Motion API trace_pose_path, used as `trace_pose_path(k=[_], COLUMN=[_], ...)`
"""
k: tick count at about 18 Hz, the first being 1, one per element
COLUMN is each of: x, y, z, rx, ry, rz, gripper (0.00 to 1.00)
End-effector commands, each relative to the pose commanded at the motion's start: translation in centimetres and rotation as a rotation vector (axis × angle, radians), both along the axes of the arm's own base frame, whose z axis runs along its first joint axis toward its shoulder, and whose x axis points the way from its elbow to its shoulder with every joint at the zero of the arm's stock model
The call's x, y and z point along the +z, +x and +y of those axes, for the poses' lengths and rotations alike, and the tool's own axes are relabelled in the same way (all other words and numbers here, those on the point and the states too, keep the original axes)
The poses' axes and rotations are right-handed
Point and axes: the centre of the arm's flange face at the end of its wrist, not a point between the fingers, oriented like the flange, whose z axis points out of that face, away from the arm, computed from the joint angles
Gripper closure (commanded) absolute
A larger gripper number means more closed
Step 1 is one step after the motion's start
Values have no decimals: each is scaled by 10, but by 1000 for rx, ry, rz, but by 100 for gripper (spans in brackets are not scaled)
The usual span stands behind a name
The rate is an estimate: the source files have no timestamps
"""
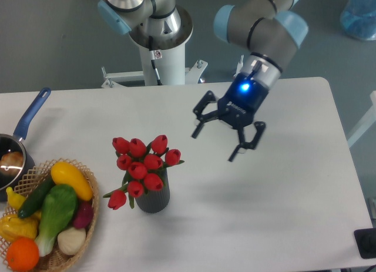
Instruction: Insert the flowers into the vase
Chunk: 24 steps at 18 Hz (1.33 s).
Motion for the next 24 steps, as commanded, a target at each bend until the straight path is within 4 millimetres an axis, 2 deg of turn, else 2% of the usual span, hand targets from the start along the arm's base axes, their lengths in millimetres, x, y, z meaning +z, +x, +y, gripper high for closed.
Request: trace_pose_path(k=[3,6,9,12,13,14,15,16,18,20,24], x=[-5,-12,-46,-96,-96,-88,-83,-84,-86,-86,-87], y=[-26,-45,-81,-110,-118,-127,-132,-132,-124,-121,-123], z=[0,-5,-44,-65,-81,-100,-101,-92,-73,-65,-61], rx=[47,59,130,168,197,229,218,192,169,168,172], ry=[-153,-178,-358,-532,-574,-580,-582,-592,-648,-742,-759], rz=[84,102,138,123,132,141,162,178,204,245,250], gripper=[0,0,0,0,0,0,0,0,0,0,0])
